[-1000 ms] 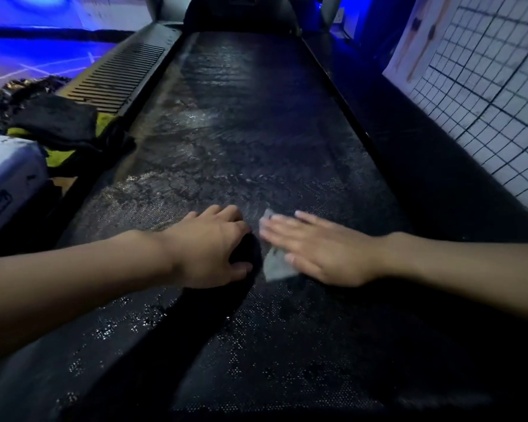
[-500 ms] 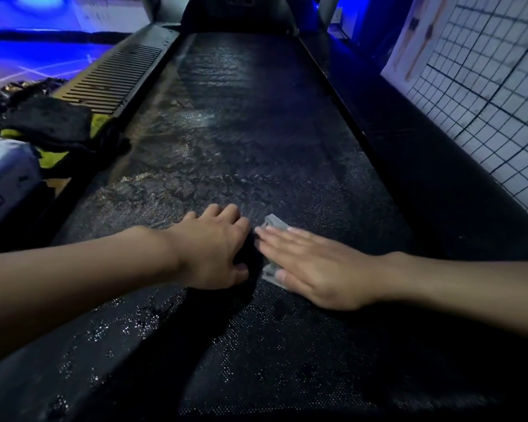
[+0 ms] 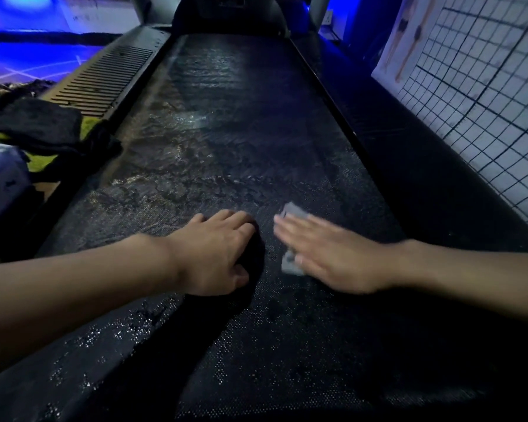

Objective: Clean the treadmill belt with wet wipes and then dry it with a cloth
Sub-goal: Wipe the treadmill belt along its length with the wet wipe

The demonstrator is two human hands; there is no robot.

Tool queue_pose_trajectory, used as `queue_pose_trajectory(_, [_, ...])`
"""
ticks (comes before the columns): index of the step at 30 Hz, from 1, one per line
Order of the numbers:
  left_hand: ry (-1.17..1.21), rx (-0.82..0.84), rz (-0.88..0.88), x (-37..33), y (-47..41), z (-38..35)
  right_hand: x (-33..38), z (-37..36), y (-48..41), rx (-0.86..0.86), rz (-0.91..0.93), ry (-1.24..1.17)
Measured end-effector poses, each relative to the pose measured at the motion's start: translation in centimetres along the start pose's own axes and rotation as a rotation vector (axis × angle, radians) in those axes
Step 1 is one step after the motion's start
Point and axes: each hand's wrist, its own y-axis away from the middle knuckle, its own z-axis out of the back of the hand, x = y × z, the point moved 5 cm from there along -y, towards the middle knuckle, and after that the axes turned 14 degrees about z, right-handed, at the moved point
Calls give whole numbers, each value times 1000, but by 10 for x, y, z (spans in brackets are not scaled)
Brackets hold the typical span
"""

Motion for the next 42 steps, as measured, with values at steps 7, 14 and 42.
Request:
queue_pose_trajectory(7, [0,34,11,-17,-8,7,-35,7,15,-6,-179,-3])
queue_pose_trajectory(14, [-41,-54,-150,-48,-8,7,-54,6,30,13,-228,5])
queue_pose_trajectory(42, [-130,-55,-271,-75,-2,3,-48,-4,56,-107,-918,-233])
